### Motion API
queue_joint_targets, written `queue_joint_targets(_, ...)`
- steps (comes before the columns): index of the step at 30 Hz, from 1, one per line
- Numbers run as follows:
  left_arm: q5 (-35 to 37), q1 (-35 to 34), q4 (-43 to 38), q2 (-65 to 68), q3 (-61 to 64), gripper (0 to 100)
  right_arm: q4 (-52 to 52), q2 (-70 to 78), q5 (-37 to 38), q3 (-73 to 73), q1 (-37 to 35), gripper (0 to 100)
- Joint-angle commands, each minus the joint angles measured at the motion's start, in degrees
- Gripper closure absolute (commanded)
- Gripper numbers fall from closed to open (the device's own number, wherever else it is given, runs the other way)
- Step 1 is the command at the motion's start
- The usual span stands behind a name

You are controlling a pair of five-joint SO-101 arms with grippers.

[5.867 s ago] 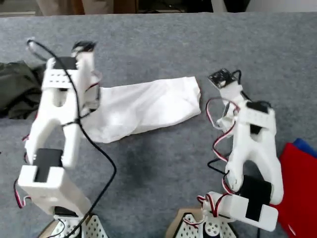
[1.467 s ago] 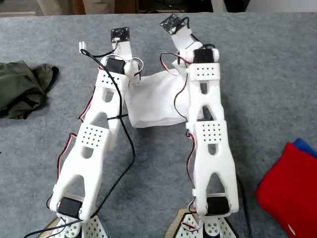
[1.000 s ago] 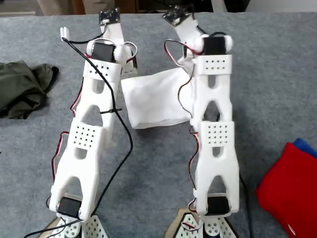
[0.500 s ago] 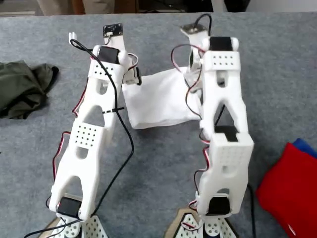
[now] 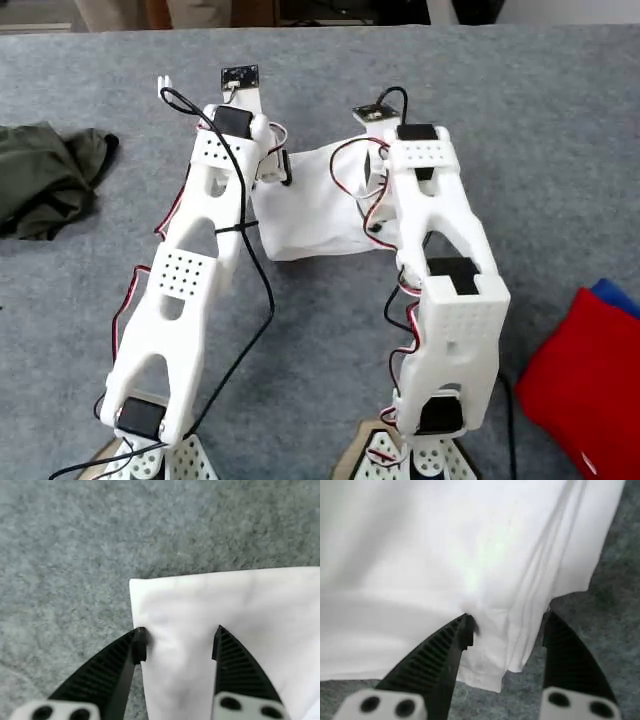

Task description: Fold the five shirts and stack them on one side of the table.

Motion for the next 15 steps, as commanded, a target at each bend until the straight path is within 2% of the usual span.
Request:
queue_joint_targets(1,0.62,0.79,-1.14,0.04,-0.09,83,-0.53,2.77,-0.26,-0.13,-0.48,76.4)
queue_joint_targets(5,0.7,0.97,-5.1,1.45,-0.53,93,4.48,6.46,1.49,-5.41,-0.48,77.4)
queue_joint_targets(8,0.7,1.93,-7.47,1.45,-0.53,98,6.33,9.19,2.2,-8.4,-0.75,86.9)
queue_joint_targets(11,0.7,3.43,-8.62,1.63,-0.53,98,8.7,11.38,2.11,-12.09,-0.48,97.0)
queue_joint_targets(15,0.7,4.04,-8.35,1.63,-0.53,98,11.16,13.85,2.2,-15.43,-0.48,98.7)
